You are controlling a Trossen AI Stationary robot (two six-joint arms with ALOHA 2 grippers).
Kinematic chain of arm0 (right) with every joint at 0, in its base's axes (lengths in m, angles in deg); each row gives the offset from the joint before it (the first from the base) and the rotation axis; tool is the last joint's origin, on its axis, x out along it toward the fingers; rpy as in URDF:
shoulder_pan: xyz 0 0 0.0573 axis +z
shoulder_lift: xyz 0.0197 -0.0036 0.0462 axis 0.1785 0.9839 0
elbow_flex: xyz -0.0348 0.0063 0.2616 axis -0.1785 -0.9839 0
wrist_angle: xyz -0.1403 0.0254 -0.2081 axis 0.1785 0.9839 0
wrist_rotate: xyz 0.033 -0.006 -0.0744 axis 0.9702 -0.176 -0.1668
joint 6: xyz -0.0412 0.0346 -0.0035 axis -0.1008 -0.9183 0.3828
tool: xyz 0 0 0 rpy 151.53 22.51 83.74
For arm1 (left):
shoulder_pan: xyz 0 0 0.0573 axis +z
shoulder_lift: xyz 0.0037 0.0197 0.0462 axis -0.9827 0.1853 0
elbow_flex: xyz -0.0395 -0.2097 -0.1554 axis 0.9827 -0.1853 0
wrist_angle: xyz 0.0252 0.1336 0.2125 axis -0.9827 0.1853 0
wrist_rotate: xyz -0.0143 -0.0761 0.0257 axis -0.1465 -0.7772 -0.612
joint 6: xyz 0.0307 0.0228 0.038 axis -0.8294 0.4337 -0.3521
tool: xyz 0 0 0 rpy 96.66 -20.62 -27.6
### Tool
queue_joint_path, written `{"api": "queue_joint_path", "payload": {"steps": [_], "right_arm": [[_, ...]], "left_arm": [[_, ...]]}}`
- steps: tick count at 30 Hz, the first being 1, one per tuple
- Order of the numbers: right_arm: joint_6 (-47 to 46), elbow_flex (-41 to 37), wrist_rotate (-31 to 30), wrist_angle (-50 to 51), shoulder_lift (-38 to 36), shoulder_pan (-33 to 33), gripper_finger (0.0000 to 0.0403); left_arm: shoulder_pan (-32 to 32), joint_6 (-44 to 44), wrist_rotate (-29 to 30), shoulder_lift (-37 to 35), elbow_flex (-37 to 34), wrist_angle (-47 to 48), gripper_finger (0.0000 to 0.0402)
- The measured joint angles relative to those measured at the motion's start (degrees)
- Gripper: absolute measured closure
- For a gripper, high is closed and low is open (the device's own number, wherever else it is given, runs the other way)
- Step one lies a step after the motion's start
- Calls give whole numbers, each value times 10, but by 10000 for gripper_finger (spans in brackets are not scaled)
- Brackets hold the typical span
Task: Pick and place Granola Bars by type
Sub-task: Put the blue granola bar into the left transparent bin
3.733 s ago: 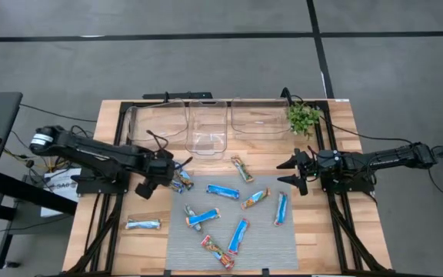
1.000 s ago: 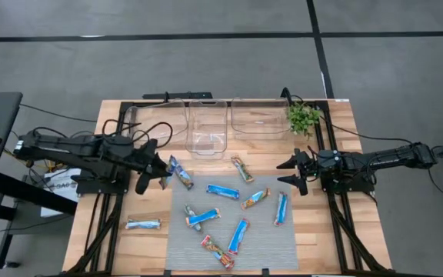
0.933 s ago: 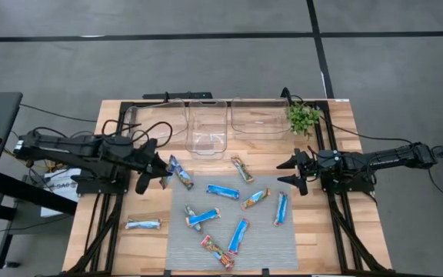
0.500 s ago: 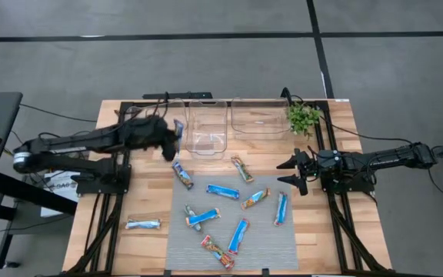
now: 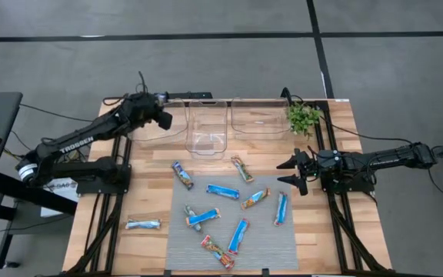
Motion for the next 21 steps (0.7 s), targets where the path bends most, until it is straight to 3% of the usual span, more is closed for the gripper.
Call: {"api": "queue_joint_path", "payload": {"steps": [9,21], "right_arm": [[0,0,0,0,0,0,154],[0,0,0,0,0,0,154]], "left_arm": [[12,-79,-1,14,0,34,329],[11,-223,-7,139,0,105,329]]}}
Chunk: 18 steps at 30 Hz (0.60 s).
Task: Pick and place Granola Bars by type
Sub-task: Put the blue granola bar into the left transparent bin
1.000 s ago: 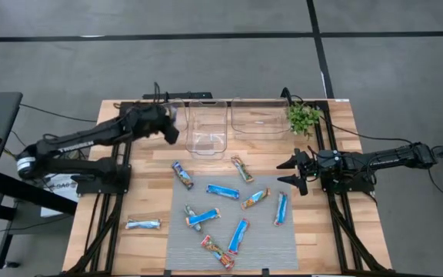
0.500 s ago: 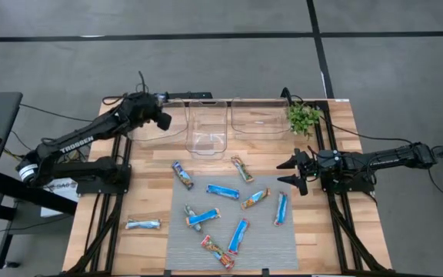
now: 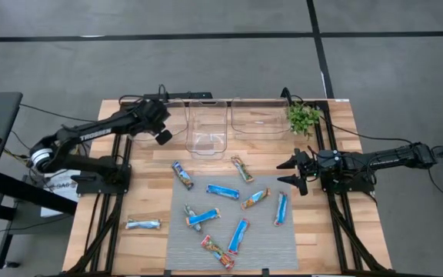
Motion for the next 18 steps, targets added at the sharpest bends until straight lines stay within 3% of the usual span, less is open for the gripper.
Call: {"api": "queue_joint_path", "payload": {"steps": [7,18], "right_arm": [[0,0,0,0,0,0,154],[0,0,0,0,0,0,154]], "left_arm": [[0,-6,7,32,0,6,319],[0,8,-2,29,0,6,225]]}}
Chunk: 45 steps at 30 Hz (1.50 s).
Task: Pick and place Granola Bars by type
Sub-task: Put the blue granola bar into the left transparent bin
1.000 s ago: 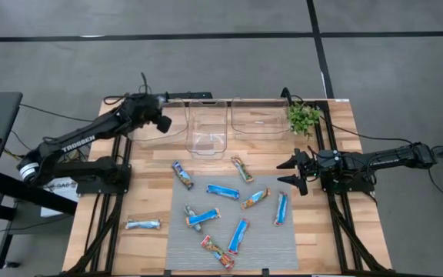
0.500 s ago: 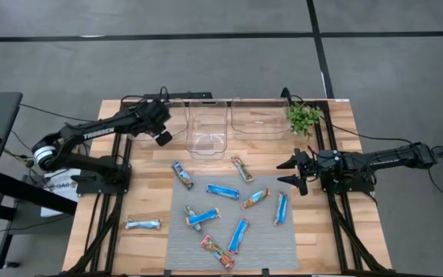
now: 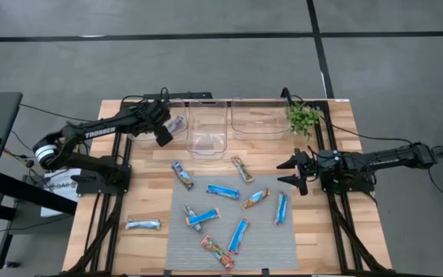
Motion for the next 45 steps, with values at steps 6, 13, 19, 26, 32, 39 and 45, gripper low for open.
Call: {"api": "queue_joint_path", "payload": {"steps": [6,13,19,26,32,39,45], "right_arm": [[0,0,0,0,0,0,154],[0,0,0,0,0,0,154],[0,0,0,0,0,0,154],[0,0,0,0,0,0,154],[0,0,0,0,0,0,154],[0,0,0,0,0,0,154],[0,0,0,0,0,0,154]], "left_arm": [[0,32,-1,-33,0,-8,212],[-8,111,-33,-120,0,-47,216],[-34,205,-92,-195,0,-102,216],[-84,280,-201,-262,0,-164,216],[-118,253,-253,-307,0,-156,216],[-213,174,-283,-314,0,-126,216],[-340,121,-284,-273,0,-122,216]]}}
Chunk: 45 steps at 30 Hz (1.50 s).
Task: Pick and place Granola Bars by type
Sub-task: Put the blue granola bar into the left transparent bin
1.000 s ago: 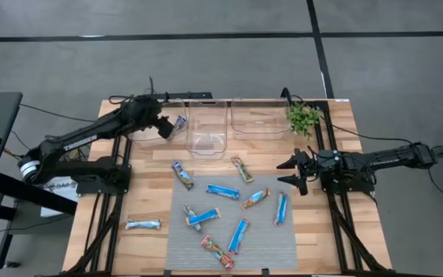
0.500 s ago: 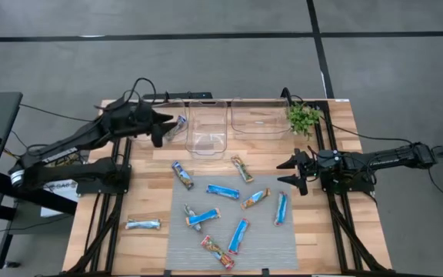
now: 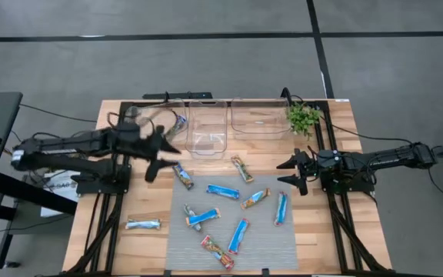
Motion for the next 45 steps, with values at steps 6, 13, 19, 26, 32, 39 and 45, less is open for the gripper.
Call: {"api": "queue_joint_path", "payload": {"steps": [6,13,19,26,32,39,45], "right_arm": [[0,0,0,0,0,0,154],[0,0,0,0,0,0,154],[0,0,0,0,0,0,154],[0,0,0,0,0,0,154],[0,0,0,0,0,0,154],[0,0,0,0,0,0,154],[0,0,0,0,0,0,154]], "left_arm": [[-123,-55,0,57,0,3,216],[-232,-109,5,86,0,25,217],[-242,-166,62,87,0,57,217],[-232,-257,177,138,0,114,217],[-194,-264,206,233,0,131,217],[-149,-287,213,343,0,110,217],[-134,-290,232,395,0,69,217]]}}
